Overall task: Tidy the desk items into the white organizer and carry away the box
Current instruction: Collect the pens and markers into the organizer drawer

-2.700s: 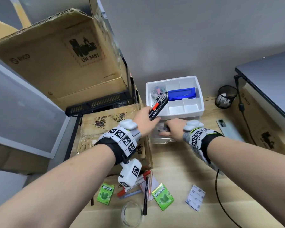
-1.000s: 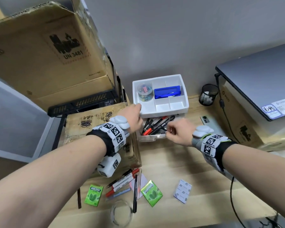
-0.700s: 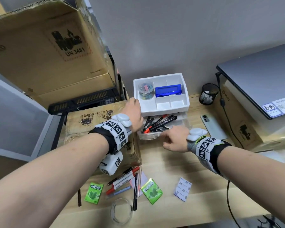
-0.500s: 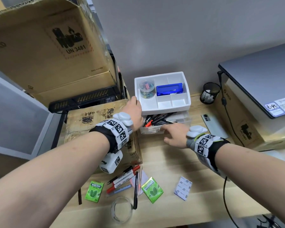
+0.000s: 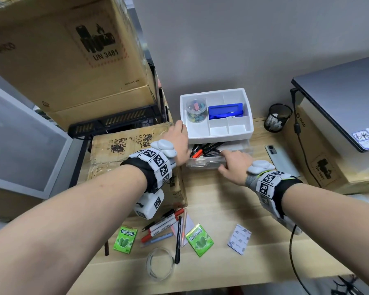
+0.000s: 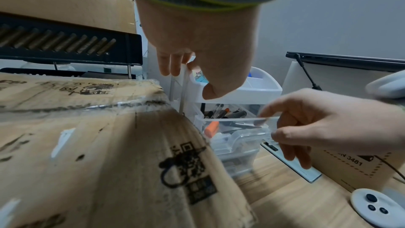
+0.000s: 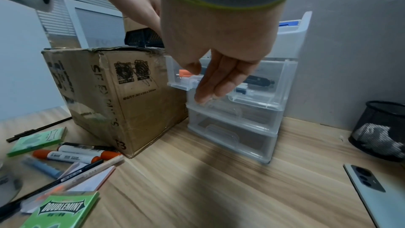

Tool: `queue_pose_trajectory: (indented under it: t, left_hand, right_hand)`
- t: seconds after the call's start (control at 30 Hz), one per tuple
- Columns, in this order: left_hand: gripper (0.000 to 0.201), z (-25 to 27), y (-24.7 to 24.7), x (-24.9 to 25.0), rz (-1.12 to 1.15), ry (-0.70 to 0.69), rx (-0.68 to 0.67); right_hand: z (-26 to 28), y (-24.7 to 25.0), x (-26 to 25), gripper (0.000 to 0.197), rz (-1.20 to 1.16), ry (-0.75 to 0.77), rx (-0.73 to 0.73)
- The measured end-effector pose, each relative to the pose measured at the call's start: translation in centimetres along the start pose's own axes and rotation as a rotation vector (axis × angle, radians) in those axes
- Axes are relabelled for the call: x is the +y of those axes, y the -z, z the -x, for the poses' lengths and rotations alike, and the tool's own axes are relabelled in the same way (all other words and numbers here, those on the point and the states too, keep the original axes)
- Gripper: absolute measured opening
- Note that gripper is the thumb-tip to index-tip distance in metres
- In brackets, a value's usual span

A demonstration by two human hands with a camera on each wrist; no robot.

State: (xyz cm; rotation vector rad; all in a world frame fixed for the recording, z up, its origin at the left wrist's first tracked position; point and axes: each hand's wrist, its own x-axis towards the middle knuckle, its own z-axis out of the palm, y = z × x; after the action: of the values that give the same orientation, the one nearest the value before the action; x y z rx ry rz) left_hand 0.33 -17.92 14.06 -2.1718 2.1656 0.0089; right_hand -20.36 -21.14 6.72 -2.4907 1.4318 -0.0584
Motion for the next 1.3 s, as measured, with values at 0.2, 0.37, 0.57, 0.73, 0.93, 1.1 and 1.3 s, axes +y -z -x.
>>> queue_pose_trajectory:
  t: [0.2, 0.37, 0.57, 0.73, 0.93, 1.1, 1.3]
  left_hand:
    - [0.055, 1.0, -0.3, -0.8, 0.032, 0.025, -0.010]
    - [0.045, 3.2, -0.8, -2.6, 0.081, 0.021, 0.025]
    - [0.021, 8.4, -0.4, -4.2, 0.217, -0.200, 0.110]
    - [0.013, 15.3, -3.2, -3.6, 0.246, -0.438, -0.054]
    - [0.025, 20.0, -8.2, -3.8, -0.048, -0.297, -0.501]
    - [0.024, 21.5, -12.7, -5.8, -0.052, 0.066, -0.758]
    - [0.026, 22.3, -15.7, -8.7, -0.009, 0.188, -0.704]
  right_hand:
    - [0.9, -0.2, -0.8, 0.034, 0.023, 0.000, 0.009]
    - [2.3, 0.4, -2.3, 0.039, -0.076, 0.064, 0.116]
    - [4.6, -1.3, -7.5, 0.013, -0.110, 0.290, 0.017]
    - [6.9, -6.9, -10.5, 0.012, -0.040, 0.247, -0.441]
    - [8.5, -12.3, -12.0, 0.015, 0.019, 0.131, -0.482]
    - [8.5, -15.6, -13.6, 0.027, -0.001, -0.052, -0.449]
    - [8.3, -17.8, -14.5, 0.042, -0.044, -0.215, -0.427]
